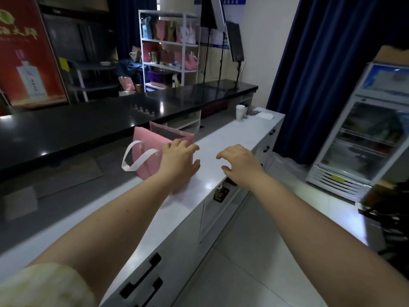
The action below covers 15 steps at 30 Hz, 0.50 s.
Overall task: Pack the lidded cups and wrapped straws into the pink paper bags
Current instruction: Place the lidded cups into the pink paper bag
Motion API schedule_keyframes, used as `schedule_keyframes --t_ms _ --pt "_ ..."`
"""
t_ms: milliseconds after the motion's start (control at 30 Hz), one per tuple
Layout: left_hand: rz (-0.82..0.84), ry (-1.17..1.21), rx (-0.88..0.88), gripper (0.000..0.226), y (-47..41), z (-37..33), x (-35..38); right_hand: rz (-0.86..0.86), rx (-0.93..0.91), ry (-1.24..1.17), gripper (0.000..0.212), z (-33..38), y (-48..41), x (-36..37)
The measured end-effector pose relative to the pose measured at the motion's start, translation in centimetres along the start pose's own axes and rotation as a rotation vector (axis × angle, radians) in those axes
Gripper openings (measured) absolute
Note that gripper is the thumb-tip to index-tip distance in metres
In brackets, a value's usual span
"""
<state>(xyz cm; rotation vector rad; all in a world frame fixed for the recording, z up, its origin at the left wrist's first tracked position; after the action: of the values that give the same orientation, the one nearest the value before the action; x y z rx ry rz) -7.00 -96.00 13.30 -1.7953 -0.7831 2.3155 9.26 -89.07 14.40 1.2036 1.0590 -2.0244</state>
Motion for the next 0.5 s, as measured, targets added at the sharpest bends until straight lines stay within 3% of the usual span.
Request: schedule_keyframes --t_ms 300,500 --pt "-0.041 0.019 -0.103 0.038 -15.0 3.1 6.9 -0.059 -0.023 -0.050 0.029 -7.2 -14.5 1.7" --pt "-0.039 -0.063 -0.272 0.037 -20.2 7.8 9.5 -0.042 -0.276 -0.096 0.030 -8.3 -24.3 3.8"
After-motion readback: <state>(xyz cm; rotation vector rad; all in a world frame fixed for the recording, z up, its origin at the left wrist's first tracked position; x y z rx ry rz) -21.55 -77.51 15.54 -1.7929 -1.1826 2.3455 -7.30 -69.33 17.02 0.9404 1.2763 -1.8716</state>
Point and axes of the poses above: each hand's wrist, its own y-axis away from the middle knuckle, its own x-axis out of the palm, z = x × y, the point moved 5 cm from there along -y, towards the middle knuckle, and after that the axes turned 14 degrees about -y, right-handed, at the moved point
